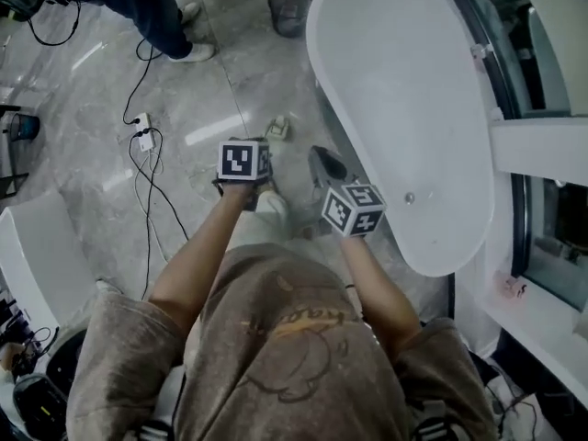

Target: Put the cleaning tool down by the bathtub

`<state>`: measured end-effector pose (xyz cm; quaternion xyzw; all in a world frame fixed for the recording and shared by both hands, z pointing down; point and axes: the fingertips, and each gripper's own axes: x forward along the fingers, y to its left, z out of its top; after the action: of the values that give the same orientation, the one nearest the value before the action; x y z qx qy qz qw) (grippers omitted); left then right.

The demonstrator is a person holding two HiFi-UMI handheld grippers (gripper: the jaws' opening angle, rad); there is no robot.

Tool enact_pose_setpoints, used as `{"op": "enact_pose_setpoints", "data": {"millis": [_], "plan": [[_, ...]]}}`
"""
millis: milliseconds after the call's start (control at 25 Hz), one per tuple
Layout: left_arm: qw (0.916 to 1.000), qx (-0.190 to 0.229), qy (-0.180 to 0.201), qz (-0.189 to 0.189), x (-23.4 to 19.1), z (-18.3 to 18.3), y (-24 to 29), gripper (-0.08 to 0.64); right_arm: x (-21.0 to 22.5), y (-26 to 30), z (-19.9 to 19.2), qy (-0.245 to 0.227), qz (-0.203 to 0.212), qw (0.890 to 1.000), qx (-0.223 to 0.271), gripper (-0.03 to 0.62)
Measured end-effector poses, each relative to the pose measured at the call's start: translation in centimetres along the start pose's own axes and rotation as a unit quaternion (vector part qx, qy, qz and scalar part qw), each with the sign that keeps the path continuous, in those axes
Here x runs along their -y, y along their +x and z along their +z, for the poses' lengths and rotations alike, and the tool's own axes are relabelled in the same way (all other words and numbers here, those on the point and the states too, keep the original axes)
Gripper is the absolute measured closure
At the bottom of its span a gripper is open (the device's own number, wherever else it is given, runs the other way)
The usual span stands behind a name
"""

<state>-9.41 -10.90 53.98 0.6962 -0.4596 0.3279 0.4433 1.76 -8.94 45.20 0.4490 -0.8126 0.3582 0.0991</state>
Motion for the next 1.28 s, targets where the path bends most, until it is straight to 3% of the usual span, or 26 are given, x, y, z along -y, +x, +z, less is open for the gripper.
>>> {"op": "enact_pose_setpoints", "data": {"millis": [200, 360, 640, 800, 1120, 1280], "plan": [[0.9951, 0.08, 0.039, -0.042, 4.1, 2.5, -6.7, 0.558, -2.9, -4.4, 3.3, -0.042, 0.035, 0.998, 0.021, 0.594], [0.9855, 0.131, 0.074, -0.078, 7.8, 3.8, -12.2, 0.558, -5.3, -8.1, 5.2, -0.054, 0.056, 0.996, 0.043, 0.594], [0.9558, 0.221, 0.148, -0.126, 13.6, 4.8, -21.0, 0.558, -8.5, -14.1, 9.7, -0.079, 0.088, 0.986, 0.116, 0.594], [0.9368, 0.271, 0.179, -0.132, 14.9, 4.7, -24.8, 0.558, -10.2, -16.9, 12.1, -0.109, 0.093, 0.978, 0.155, 0.594], [0.9112, 0.336, 0.191, -0.142, 16.7, 5.2, -28.6, 0.558, -12.1, -20.1, 14.0, -0.127, 0.107, 0.966, 0.199, 0.594], [0.9058, 0.354, 0.181, -0.146, 17.5, 5.3, -29.2, 0.558, -12.3, -20.9, 14.1, -0.132, 0.121, 0.962, 0.206, 0.594]]}}
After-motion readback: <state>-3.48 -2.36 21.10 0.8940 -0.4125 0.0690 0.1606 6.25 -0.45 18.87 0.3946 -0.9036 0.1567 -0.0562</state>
